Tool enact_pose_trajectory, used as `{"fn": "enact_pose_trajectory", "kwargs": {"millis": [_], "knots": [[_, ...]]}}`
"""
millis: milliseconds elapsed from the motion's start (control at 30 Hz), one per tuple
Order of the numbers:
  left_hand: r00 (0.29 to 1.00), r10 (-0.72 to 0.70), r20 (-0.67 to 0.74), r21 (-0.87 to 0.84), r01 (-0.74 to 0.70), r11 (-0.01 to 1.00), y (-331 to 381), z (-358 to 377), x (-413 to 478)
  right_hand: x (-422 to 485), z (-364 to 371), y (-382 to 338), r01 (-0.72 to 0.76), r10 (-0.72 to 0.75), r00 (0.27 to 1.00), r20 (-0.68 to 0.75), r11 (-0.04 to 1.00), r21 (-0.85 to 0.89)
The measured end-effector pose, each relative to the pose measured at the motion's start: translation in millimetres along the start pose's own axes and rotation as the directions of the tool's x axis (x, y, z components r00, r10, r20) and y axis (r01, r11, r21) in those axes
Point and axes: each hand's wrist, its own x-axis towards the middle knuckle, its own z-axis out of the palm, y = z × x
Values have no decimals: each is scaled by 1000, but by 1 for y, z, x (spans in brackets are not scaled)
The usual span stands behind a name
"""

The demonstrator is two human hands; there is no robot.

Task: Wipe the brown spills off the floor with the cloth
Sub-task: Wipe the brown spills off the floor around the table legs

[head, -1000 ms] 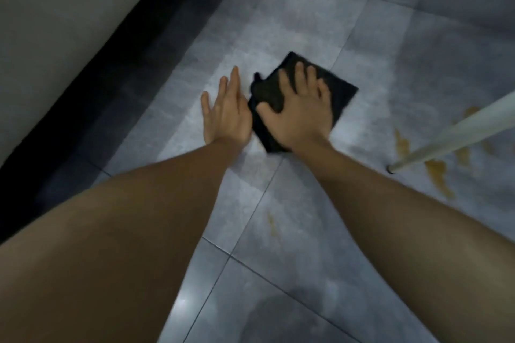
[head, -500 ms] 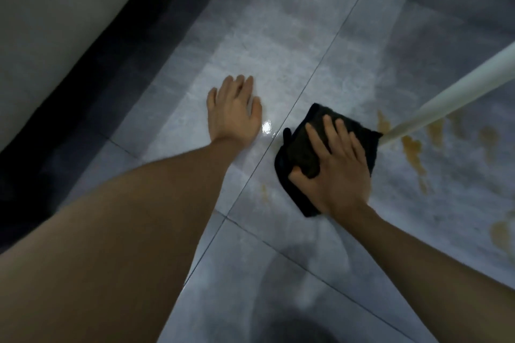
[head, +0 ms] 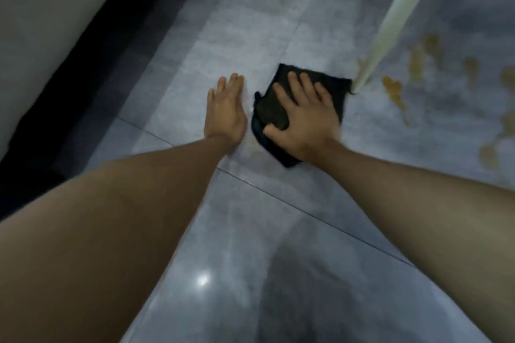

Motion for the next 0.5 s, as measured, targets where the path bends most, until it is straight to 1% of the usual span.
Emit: {"fn": "enact_pose_trajectory", "kwargs": {"millis": [33, 67, 133, 167, 233, 300, 367, 433, 500], "knots": [[1000, -1, 17, -32, 2, 999, -3, 0, 0, -22, 2, -4, 70, -69, 997, -33, 997, 20], [1000, -6, 22, -57, 7, 998, -4, -2, 0, -46, 4, -8, 131, -130, 991, -31, 991, 33], [999, -38, -2, -85, 38, 996, -2, -5, -10, -76, 5, -10, 202, -203, 978, 41, 979, 36], [998, -55, -24, -108, 52, 993, 0, -6, -20, -78, 7, -9, 206, -207, 978, 38, 978, 33], [997, -44, -68, -109, 36, 993, 5, -5, -41, -65, 9, -13, 133, -132, 991, -37, 990, 39], [997, -4, -78, -24, 2, 1000, 8, -1, -56, -43, 10, -24, 12, -11, 1000, -12, 998, 60], [999, -48, 1, 51, 48, 998, 8, -1, -57, -34, 11, -33, -49, 48, 998, 32, 997, 56], [990, -99, 96, 207, 78, 975, 7, 0, -56, -45, 10, -32, -22, 22, 1000, -6, 997, 74], [983, -132, 128, 320, 85, 943, 10, 4, -61, -72, 8, -17, 61, -54, 994, -90, 995, 75]]}}
